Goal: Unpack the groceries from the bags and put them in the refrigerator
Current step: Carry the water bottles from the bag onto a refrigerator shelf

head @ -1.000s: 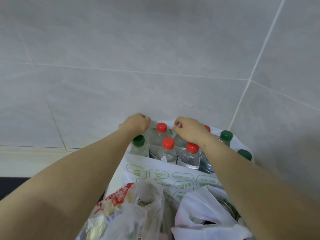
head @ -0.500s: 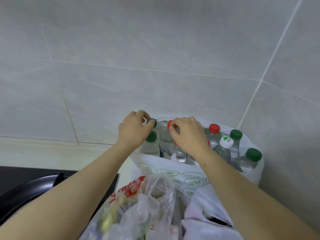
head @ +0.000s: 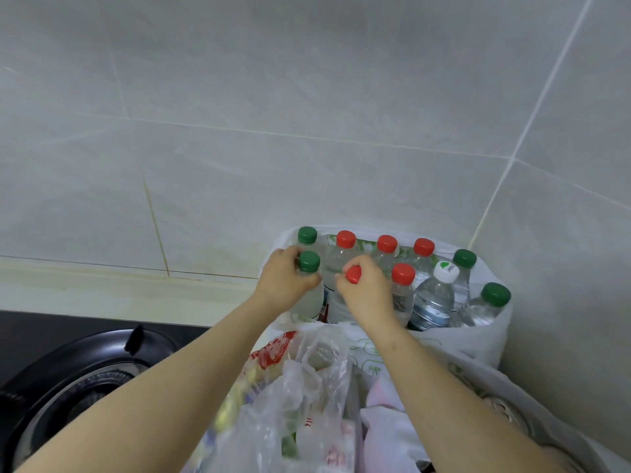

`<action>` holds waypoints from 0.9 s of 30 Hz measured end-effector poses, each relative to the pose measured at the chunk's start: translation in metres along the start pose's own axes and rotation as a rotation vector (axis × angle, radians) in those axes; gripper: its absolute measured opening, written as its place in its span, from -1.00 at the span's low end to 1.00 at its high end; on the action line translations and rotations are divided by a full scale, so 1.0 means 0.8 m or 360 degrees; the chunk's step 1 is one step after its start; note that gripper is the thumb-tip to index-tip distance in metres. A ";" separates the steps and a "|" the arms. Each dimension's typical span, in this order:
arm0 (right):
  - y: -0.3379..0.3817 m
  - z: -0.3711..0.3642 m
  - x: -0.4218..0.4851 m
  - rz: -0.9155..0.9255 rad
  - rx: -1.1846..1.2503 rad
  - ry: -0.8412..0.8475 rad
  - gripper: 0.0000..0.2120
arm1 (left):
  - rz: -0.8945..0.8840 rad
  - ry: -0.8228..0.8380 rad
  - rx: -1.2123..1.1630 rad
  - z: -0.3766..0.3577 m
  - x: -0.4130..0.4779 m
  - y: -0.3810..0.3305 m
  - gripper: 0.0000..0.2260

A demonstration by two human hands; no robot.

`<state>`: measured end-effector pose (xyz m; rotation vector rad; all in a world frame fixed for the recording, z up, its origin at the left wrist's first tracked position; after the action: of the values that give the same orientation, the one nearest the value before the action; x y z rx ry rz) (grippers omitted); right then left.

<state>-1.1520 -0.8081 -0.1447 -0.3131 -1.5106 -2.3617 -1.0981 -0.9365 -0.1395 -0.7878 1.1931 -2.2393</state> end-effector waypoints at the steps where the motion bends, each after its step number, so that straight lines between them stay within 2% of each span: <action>1: -0.001 0.000 0.000 -0.0042 0.0049 -0.0007 -0.90 | 0.0040 0.0029 -0.0027 -0.001 0.001 0.000 -0.76; 4: -0.002 0.000 0.001 -0.0190 0.0197 -0.0007 -0.88 | 0.0193 0.0121 -0.0206 -0.004 -0.001 0.001 -0.85; 8: -0.006 -0.005 -0.003 -0.0326 0.0219 0.0130 -0.85 | 0.0328 0.0224 -0.0351 -0.012 -0.007 0.005 -0.80; 15: -0.021 -0.001 -0.005 -0.0482 0.0256 0.0297 -0.81 | 0.0459 0.0195 -0.0337 -0.008 -0.010 0.011 -0.80; 19: -0.019 0.001 -0.007 -0.0537 0.0261 0.0467 -0.84 | 0.0510 0.0305 -0.0364 -0.009 -0.012 0.010 -0.81; 23: -0.019 0.002 -0.013 -0.0547 0.0271 0.0426 -0.81 | 0.0578 0.0418 -0.0397 -0.009 -0.018 0.006 -0.81; 27: -0.021 0.007 -0.024 -0.0551 0.0350 0.0330 -0.82 | 0.0585 0.0290 -0.0399 -0.009 -0.025 0.015 -0.83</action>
<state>-1.1407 -0.7938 -0.1628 0.2582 -1.8166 -2.3503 -1.0868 -0.9252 -0.1584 -0.4130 1.5846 -1.9122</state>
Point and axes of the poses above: each hand's wrist, its own x-axis towards the middle knuckle, its own z-axis out of the back of the hand, y = z × x, the point moved 1 cm from there along x, towards the middle knuckle, and after that the axes turned 13 degrees about -y, right-handed, at the moved point
